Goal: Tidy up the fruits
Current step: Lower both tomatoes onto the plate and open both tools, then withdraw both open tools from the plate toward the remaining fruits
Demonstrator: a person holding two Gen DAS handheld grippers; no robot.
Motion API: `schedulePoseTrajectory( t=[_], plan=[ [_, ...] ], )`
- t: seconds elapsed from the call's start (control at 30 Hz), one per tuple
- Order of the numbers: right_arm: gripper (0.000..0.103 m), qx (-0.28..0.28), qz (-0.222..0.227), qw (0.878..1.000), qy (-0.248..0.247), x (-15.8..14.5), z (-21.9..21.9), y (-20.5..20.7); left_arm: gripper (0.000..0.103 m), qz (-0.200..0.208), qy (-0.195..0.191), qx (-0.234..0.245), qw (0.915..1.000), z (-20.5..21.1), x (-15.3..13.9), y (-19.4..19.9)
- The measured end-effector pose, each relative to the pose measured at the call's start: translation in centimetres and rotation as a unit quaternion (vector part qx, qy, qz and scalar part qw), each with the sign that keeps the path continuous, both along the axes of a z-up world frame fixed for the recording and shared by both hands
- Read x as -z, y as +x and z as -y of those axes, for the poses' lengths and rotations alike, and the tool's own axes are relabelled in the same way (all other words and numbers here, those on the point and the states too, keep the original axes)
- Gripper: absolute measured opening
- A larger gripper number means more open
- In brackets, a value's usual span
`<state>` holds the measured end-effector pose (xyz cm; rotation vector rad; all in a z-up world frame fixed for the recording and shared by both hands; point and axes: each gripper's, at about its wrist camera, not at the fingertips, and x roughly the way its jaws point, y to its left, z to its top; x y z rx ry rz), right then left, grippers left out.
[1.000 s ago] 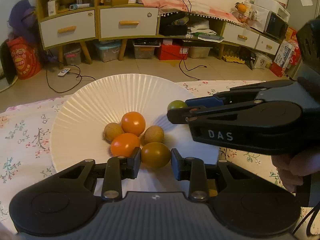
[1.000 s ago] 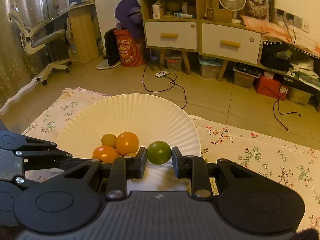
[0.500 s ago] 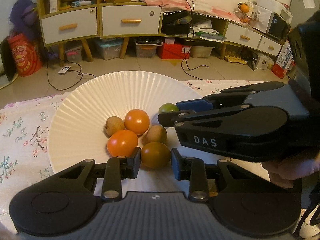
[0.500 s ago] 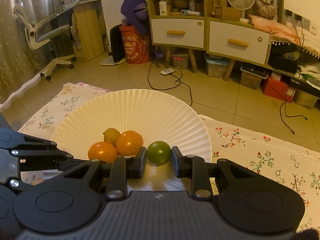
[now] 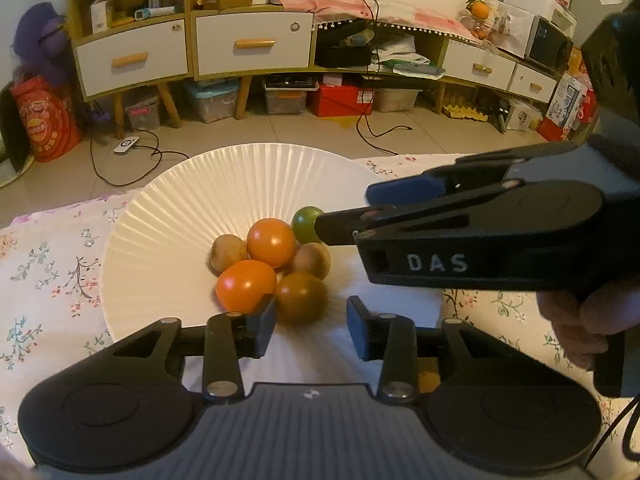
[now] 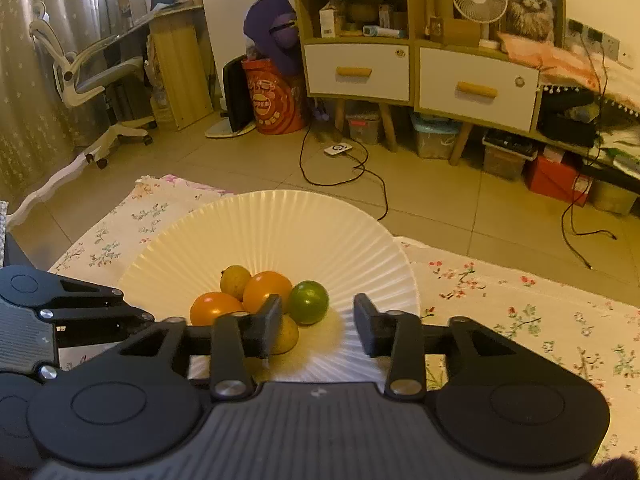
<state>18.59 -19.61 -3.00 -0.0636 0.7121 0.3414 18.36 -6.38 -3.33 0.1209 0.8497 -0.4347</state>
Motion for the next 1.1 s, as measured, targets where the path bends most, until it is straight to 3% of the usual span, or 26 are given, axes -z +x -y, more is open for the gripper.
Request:
schedulePoseTrajectory(
  t=[0.1,0.5,1.1],
  plan=[
    [0.05,0.003,0.002,1.0,-0.005,-0.5,0.1,-0.5,0.035,0.007,0.005,0.004,1.0,0.0,-0.4,-0.5],
    [0.061,0.015,0.017,1.0,-0.018,-2.8,0.1,-2.9,0.05,0.026,0.021,0.011,0.9994,-0.9,-1.8,-2.7],
    [0.08,0.024,0.025,0.998,-0.044,-4.0,-1.6,-7.6,0.068,0.039,0.033,-0.007,0.9987,-3.4,-3.5,-6.4]
  ],
)
